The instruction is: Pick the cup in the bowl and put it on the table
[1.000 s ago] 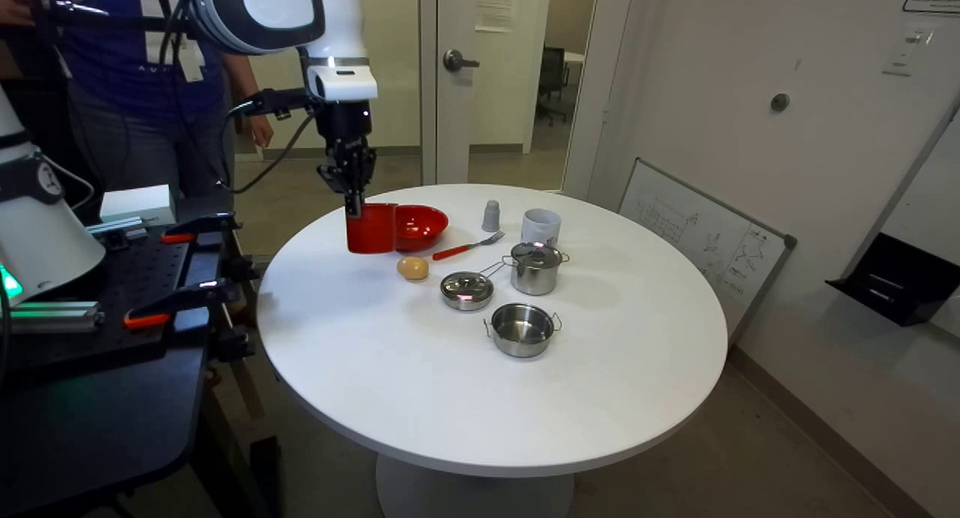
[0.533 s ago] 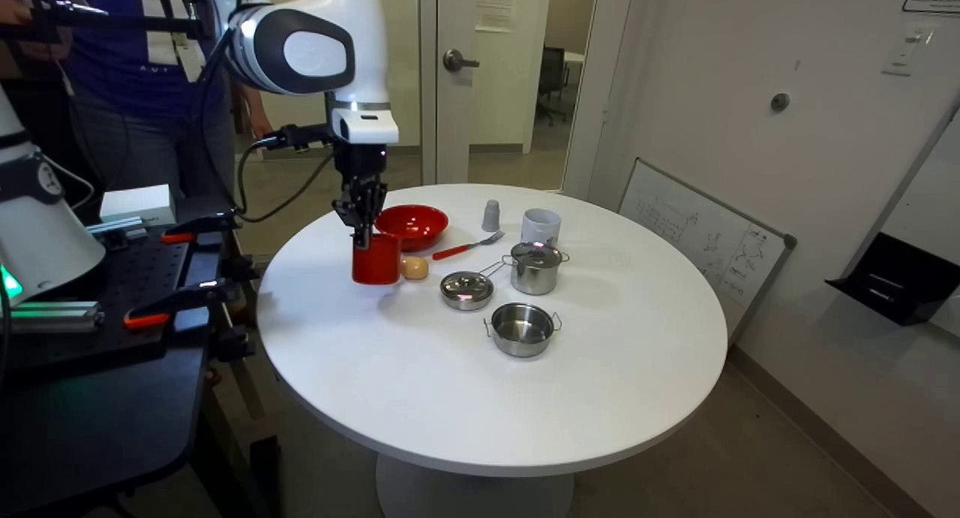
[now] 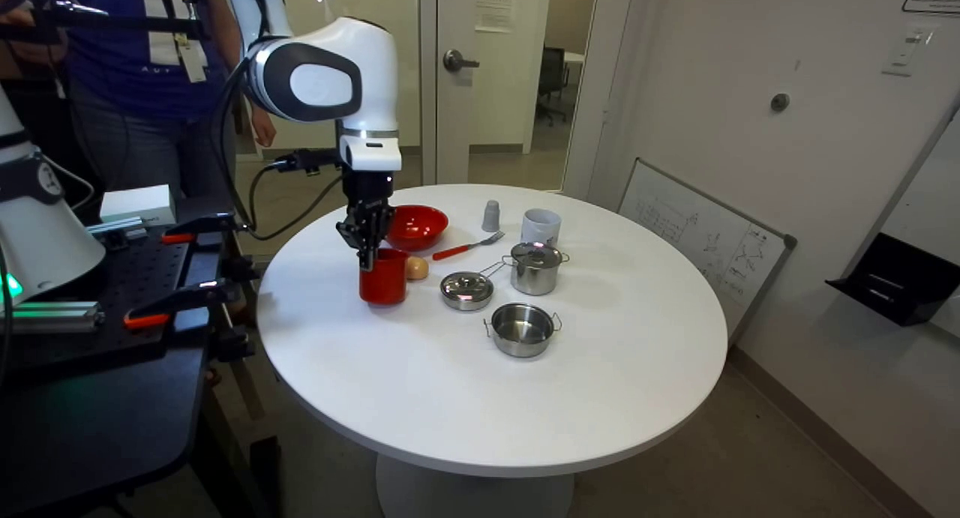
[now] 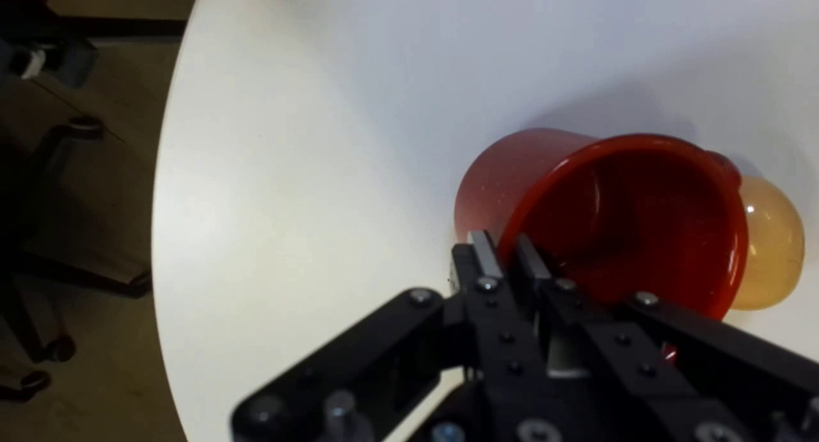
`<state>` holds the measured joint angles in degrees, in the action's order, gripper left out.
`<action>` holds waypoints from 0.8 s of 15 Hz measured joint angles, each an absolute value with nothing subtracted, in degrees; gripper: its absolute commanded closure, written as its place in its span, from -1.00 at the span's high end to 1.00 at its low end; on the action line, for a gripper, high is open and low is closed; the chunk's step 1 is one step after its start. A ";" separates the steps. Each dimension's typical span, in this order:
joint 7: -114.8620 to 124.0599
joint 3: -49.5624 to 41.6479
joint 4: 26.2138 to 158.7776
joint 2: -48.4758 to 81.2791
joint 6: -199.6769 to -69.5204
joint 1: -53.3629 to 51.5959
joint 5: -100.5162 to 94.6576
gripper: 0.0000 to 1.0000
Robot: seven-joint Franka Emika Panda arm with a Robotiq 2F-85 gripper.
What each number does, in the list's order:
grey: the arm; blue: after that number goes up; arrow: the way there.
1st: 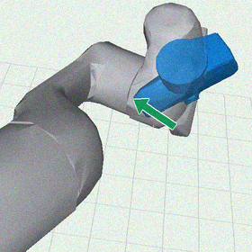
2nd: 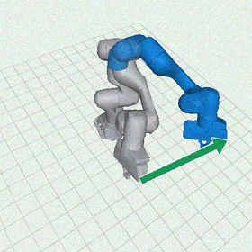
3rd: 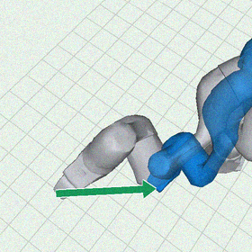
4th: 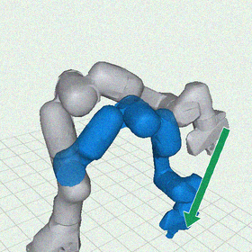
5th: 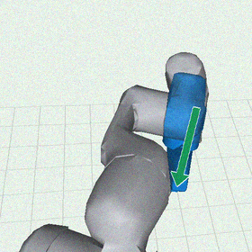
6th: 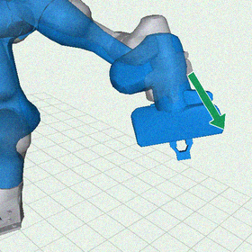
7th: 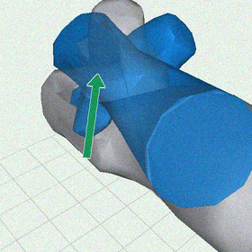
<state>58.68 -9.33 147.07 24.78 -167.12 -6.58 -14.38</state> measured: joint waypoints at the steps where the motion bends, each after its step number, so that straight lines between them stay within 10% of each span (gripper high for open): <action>1: 58.65 -10.02 146.96 25.05 -167.19 -7.43 -13.45 -0.96; 2: 58.63 -10.67 146.87 25.29 -167.20 -8.22 -12.60 -0.33; 12: 58.73 -16.72 146.81 26.60 -166.79 -14.60 -9.24 0.97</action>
<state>58.73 -16.72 146.81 26.60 -166.79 -14.60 -9.24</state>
